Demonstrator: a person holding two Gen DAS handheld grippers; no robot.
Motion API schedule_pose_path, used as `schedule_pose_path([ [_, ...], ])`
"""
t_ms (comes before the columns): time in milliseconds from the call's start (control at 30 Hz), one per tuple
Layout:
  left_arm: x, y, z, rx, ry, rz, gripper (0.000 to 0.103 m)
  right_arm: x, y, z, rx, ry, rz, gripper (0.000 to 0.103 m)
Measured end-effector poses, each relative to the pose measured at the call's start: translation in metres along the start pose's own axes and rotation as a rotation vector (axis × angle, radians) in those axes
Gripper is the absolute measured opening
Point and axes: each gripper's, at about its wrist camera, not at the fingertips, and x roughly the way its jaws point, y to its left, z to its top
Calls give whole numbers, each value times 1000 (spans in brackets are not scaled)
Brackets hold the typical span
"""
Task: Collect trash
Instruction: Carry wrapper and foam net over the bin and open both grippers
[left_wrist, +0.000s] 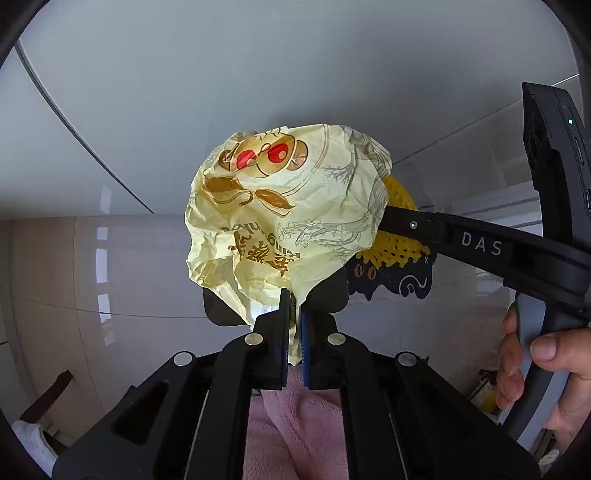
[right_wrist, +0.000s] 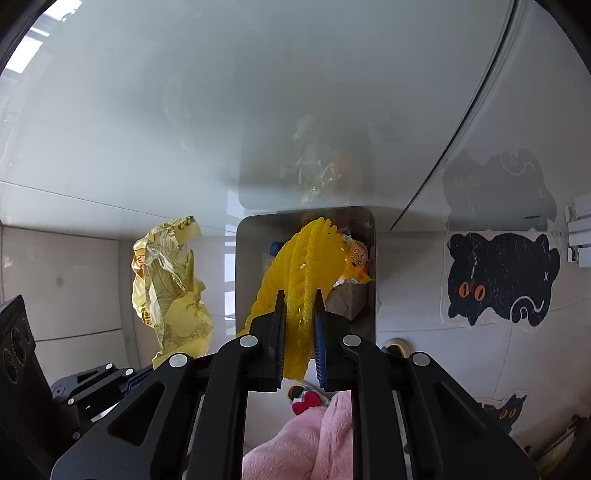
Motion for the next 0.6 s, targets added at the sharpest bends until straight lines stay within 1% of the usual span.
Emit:
schedule_pose_path([
  [33,0,-2,5,7,1,5,6,-1,-1,0,4,-2,-2,26],
  [67,0,-4,5,12,1,10,13,-3,-3,1,12,-4,3,34],
  [100,-2,-6,6,16,-1,9,15,-7,-4,1,23,-12,11,58],
  [133,-6,-8,4,20,-9,12,19,-12,-6,2,33,-29,13,65],
  [167,-10,-9,5,25,-17,20,23,-18,-6,3,36,-39,10,65],
  [200,-14,-11,6,29,-24,23,25,-22,-6,5,38,-46,9,65],
  [267,-23,-15,8,27,-38,27,33,-35,-6,6,47,-61,13,71],
  [300,-30,-16,8,26,-44,25,33,-42,-5,7,49,-70,23,73],
  [400,-52,-23,9,26,-74,25,41,-67,1,8,38,-99,49,76],
  [467,-72,-29,8,29,-99,30,50,-89,9,5,25,-122,58,80],
  [500,-83,-31,7,33,-116,32,52,-103,13,3,16,-140,59,85],
  [533,-96,-33,6,38,-136,36,59,-118,17,1,4,-162,57,90],
  [567,-111,-35,4,42,-159,40,64,-135,23,-3,-11,-188,57,92],
  [600,-125,-36,2,47,-186,42,67,-152,30,-6,-28,-212,55,95],
])
